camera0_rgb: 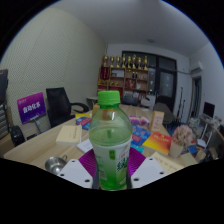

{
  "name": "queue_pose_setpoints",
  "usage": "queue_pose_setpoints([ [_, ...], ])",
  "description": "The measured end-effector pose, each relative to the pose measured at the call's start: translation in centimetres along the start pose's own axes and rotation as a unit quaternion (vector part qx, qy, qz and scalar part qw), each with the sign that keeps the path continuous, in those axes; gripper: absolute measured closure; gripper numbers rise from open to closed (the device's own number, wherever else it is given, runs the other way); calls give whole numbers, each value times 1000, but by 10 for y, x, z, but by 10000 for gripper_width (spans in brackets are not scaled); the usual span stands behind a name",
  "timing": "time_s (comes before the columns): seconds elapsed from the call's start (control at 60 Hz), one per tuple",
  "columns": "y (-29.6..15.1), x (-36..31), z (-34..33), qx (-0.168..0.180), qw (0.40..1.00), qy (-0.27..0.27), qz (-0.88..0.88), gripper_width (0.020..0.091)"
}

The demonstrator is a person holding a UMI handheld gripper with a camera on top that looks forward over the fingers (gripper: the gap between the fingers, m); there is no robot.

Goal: Pour water

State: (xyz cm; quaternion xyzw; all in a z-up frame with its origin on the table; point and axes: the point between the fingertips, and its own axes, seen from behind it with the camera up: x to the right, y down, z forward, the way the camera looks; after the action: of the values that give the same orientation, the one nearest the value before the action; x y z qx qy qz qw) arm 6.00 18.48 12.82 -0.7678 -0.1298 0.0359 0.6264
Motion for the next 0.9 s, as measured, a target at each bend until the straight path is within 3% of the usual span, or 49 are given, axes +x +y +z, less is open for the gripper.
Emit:
queue_pose_setpoints([
  [0.133, 50, -4, 26, -14, 999, 8, 47, 726],
  [0.15, 55, 4, 6, -19, 999, 9, 50, 721],
  [0.183, 48, 6, 14, 14, 998, 15, 59, 720],
  [0.233, 48, 12, 9, 26, 997, 19, 72, 715],
  [0.333, 47, 13, 1, 33, 997, 13, 73, 712],
  [0.4, 49, 12, 7, 30, 997, 13, 76, 657],
  [0.483, 53, 13, 3, -5, 997, 9, 74, 555],
  [0.567, 82, 12, -10, -83, 994, 6, 72, 343],
  [0.617, 92, 2, -21, -105, 991, -13, 79, 269],
  [0.75, 96, -3, -77, -145, 986, -35, 79, 271],
  [0.9, 81, 7, -175, -163, 983, -22, 84, 270],
])
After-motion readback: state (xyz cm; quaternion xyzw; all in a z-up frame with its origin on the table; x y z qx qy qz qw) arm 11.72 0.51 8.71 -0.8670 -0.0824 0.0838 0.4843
